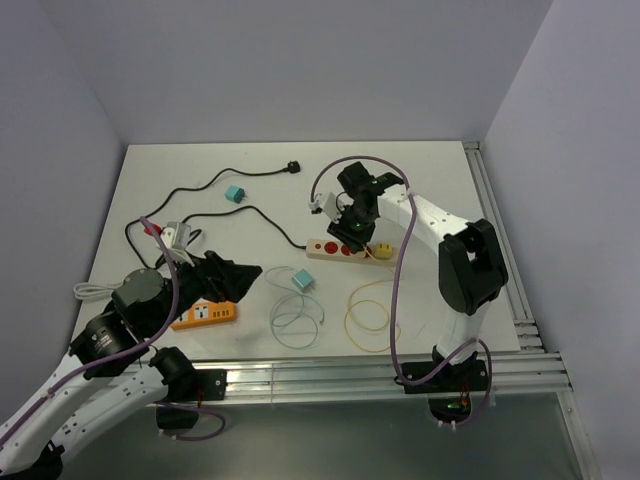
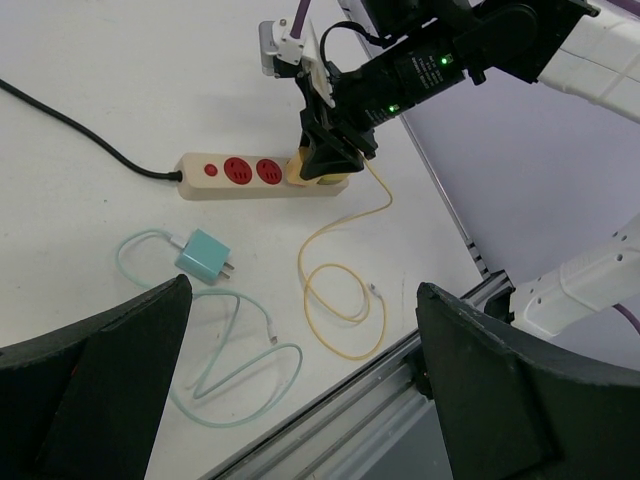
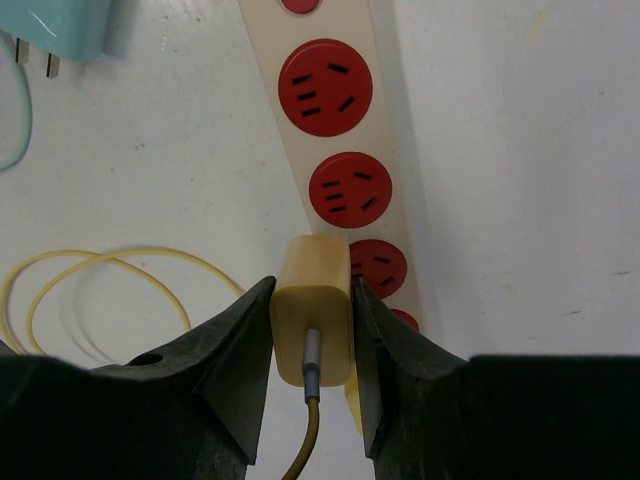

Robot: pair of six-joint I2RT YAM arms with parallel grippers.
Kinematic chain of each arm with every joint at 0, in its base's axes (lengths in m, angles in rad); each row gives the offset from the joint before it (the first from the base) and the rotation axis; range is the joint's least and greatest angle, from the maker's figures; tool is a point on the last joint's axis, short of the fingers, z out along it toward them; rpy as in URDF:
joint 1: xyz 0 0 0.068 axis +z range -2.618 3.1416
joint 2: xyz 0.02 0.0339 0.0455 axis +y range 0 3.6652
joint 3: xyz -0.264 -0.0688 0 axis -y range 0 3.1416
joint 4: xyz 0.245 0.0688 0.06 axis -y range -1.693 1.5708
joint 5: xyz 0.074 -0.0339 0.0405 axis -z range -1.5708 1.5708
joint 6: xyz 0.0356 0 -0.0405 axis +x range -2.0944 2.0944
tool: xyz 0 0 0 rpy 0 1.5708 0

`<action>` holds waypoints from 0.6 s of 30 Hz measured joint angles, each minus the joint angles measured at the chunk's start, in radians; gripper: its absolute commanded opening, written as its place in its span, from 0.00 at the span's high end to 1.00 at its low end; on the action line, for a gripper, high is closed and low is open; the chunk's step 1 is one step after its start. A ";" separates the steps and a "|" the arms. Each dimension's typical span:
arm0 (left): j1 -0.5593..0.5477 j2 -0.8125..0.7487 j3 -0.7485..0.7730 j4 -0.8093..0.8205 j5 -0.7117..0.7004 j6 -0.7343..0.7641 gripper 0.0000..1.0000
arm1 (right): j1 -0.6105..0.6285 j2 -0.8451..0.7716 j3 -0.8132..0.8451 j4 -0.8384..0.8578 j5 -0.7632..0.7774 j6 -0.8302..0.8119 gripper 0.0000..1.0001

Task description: Insert the plug

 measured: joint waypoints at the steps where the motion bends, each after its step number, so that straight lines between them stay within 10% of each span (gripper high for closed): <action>1: 0.000 0.000 -0.002 0.001 0.002 0.000 0.01 | -0.002 0.000 -0.006 0.000 0.001 0.001 1.00; 18: 0.000 0.000 -0.008 -0.001 0.010 0.000 0.01 | -0.032 0.000 -0.039 0.043 0.012 0.008 1.00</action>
